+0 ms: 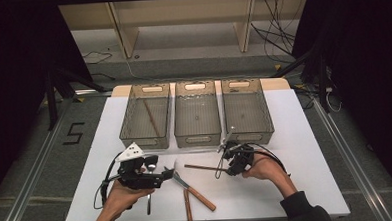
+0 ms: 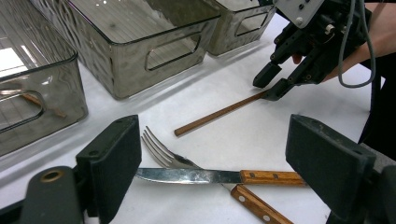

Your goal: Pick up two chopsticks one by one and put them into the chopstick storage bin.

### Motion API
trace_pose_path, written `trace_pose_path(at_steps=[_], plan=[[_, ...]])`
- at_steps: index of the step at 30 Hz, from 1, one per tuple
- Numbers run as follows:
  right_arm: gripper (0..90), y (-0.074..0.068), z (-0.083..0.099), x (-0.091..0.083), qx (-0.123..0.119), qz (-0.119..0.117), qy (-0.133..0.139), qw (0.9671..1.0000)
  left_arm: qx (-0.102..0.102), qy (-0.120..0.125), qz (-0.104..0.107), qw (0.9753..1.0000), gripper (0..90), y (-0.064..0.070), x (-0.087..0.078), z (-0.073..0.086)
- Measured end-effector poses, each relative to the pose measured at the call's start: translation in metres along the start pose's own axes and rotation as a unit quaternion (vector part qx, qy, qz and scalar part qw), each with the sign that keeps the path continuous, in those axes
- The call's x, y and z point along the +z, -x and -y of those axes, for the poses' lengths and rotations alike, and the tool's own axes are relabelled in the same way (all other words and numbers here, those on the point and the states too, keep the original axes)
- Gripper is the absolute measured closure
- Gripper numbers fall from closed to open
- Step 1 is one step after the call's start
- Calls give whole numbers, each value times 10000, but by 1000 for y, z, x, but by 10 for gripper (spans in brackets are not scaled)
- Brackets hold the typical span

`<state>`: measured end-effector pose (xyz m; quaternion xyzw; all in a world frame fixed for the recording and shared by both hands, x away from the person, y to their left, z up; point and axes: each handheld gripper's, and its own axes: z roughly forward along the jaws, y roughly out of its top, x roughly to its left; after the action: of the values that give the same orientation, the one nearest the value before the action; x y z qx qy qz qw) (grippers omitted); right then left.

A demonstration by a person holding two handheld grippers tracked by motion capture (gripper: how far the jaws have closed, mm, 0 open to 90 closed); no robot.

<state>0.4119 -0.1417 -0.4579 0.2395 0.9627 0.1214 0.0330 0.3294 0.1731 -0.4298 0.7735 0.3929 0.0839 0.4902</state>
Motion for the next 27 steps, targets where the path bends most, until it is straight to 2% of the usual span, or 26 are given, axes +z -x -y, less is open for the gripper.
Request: trace_pose_path(at_steps=[7,18,23,27], plan=[[702,-1,-3,4,-92,69,-157,9998,-20,21,6,10000,181,-1,-1,0],[844,-6,-9,5,-360,34,-412,9985,-50,13,23,10000,181,-1,1,1],[854,-10,-10,5,-500,130,-446,9977,-69,-7,13,10000,181,-1,1,2],[856,-11,-9,3,-501,207,-374,9978,-77,-6,1,10000,182,-1,1,1]])
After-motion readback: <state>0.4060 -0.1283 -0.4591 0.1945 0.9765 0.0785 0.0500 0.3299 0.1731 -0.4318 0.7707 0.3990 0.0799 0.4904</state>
